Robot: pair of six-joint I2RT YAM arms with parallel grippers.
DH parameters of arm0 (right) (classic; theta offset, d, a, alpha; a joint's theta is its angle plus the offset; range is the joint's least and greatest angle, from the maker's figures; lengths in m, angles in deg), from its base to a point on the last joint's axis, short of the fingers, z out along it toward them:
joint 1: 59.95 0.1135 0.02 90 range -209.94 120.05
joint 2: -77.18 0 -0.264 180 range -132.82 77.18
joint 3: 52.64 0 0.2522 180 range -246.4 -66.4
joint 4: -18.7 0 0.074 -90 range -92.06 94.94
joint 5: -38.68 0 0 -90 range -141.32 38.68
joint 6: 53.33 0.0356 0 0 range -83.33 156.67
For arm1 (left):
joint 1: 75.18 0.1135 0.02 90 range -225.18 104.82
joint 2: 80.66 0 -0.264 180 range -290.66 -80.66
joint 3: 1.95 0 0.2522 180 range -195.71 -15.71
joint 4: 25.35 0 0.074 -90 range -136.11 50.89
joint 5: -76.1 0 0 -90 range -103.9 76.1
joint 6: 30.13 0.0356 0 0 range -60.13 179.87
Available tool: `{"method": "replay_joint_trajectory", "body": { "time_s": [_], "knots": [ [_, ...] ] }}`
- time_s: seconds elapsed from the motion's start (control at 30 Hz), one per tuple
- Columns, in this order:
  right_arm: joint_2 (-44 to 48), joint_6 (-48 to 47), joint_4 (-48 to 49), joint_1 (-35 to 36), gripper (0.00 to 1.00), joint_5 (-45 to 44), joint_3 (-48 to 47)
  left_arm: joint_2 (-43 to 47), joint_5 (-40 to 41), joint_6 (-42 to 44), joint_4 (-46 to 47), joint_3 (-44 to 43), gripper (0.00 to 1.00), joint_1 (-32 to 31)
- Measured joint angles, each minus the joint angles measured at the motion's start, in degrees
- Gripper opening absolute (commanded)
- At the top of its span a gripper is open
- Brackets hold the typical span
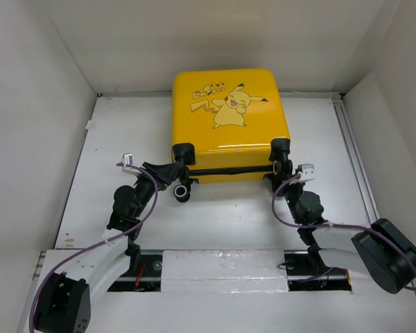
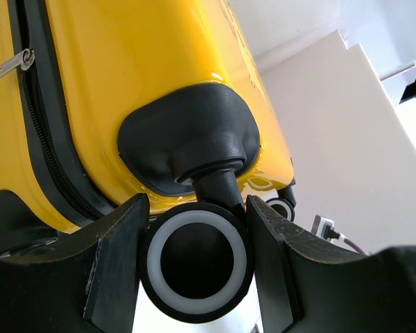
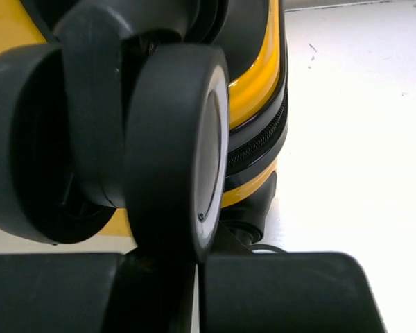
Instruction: Pack the luggage
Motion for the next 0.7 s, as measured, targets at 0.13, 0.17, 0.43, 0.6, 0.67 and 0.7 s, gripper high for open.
{"method": "replay_joint_trajectory", "body": {
  "time_s": [0.13, 0.17, 0.43, 0.6, 0.67, 0.7],
  "knots": [
    [1.1, -0.9, -0.1, 0.1, 0.00, 0.7, 0.0, 0.9, 0.3, 0.2, -0.4, 0.4, 0.00, 0.0],
    [1.6, -0.9, -0.3, 0.4, 0.00, 0.7, 0.0, 1.0, 0.4, 0.3, -0.4, 0.4, 0.00, 0.0],
    [5.3, 0.2, -0.9, 8.1, 0.00, -0.2, -0.1, 0.2, 0.1, 0.3, 0.5, 0.4, 0.00, 0.0],
    [2.7, 0.3, 2.7, 18.4, 0.00, -3.0, -2.2, -2.1, -1.0, -0.5, 2.8, 0.4, 0.00, 0.0],
    [1.5, 0.4, 2.2, 21.1, 0.00, -5.6, -3.0, -2.4, -1.1, -0.7, 3.1, 0.4, 0.00, 0.0],
    [1.4, 0.7, 1.6, 21.9, 0.00, -7.1, -3.4, -2.4, -1.1, -0.7, 3.1, 0.4, 0.00, 0.0]
  ]
}}
